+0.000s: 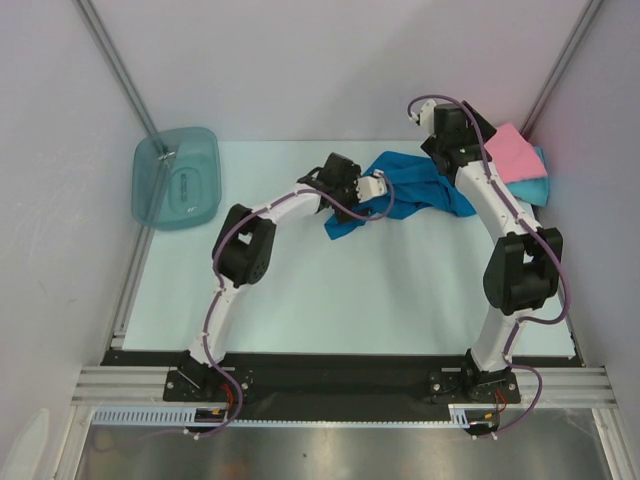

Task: Fold and stack the t-shirts
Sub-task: Flatten the tshirt out

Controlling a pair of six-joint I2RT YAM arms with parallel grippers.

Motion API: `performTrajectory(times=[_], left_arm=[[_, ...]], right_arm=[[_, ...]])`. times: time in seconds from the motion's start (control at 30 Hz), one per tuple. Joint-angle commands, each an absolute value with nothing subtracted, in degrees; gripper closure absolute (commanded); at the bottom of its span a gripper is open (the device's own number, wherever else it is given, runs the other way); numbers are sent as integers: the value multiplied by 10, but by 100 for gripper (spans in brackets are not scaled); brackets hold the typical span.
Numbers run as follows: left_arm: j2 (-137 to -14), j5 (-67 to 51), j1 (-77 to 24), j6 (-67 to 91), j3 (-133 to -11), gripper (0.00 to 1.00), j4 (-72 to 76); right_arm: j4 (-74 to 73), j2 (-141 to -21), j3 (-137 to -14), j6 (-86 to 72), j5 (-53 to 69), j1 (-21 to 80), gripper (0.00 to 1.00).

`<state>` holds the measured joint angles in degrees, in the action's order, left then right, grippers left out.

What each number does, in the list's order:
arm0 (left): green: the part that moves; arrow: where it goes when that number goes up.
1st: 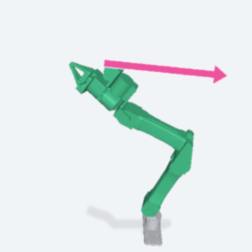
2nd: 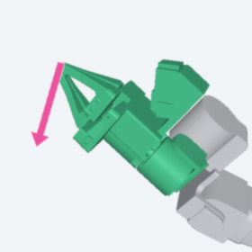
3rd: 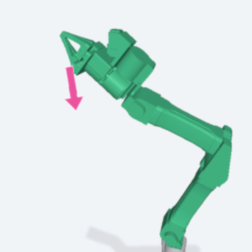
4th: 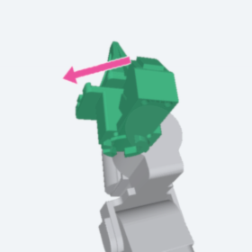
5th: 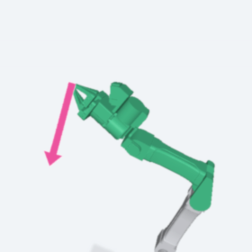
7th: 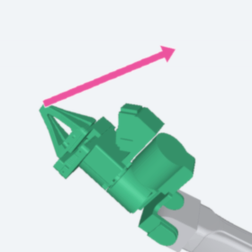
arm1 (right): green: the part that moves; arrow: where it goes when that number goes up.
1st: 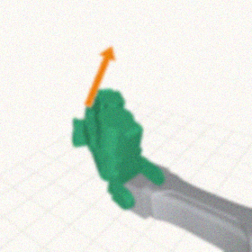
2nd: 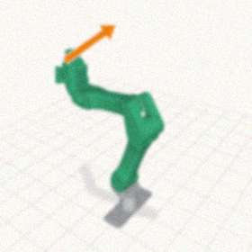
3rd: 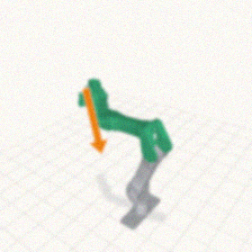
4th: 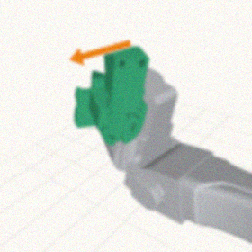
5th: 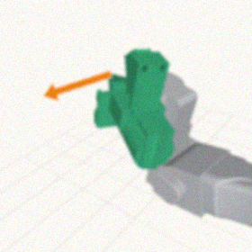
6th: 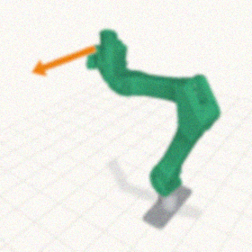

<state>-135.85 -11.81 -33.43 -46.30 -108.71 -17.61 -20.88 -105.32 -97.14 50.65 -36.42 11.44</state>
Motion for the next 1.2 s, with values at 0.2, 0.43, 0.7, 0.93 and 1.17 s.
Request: performTrajectory(times=[0.2,0.43,0.7,0.93,1.17], left_arm=[[-1456,-10,-368,-511,-1252,0,-418],[-1355,17,-340,-547,-1072,0,-425],[-1282,20,-256,-515,-996,0,-429],[-1269,76,-225,-515,-1011,0,-470],[-1238,106,-149,-491,-941,0,-477]], right_arm=[[-164,-984,-954,514,-323,119,0],[-192,-934,-916,484,-326,125,0],[-195,-931,-906,466,-347,156,0],[-182,-947,-924,483,-355,170,0],[-184,-949,-923,481,-353,171,0]])
